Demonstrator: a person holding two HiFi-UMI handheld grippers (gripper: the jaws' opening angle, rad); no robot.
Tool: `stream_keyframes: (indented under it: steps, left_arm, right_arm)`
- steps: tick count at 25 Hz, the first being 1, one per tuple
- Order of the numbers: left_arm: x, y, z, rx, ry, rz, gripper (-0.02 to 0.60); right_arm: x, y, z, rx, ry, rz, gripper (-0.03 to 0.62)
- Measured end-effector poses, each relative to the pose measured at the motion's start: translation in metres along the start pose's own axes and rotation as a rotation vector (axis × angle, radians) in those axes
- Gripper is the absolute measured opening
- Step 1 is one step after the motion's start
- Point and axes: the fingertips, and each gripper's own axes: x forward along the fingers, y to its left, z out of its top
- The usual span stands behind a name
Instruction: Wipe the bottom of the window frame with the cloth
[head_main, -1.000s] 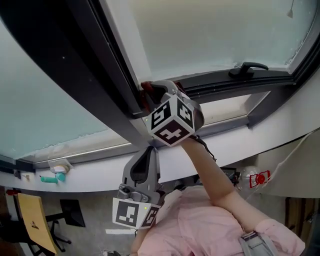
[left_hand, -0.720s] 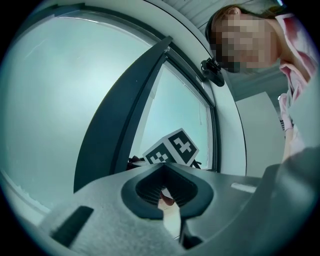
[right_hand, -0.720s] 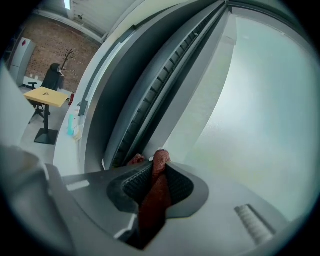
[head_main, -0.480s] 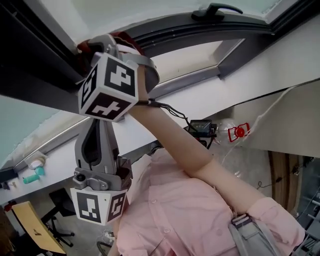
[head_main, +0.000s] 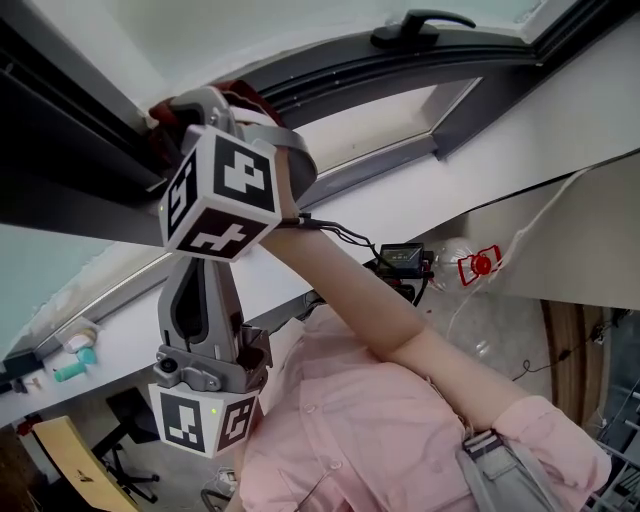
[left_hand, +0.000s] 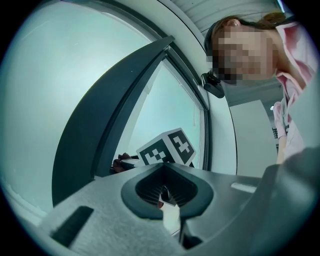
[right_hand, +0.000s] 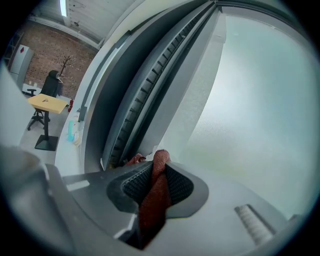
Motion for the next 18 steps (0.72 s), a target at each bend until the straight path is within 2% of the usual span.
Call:
stream_keyframes:
  steps: [8, 18]
  left_arm:
    - [0.013, -0.017, -0.007, -0.023, 0.013, -0.053, -0.005]
    - [0.019, -0.019, -0.006, -0.039, -0.004, -0.046, -0.005]
  right_arm:
    - [-0.012, -0.016, -0.018, 0.022, 0.025, -0.016, 0.072]
    - [-0.013, -0.022, -0.020, 0.011, 0.030, -0.018, 0.072]
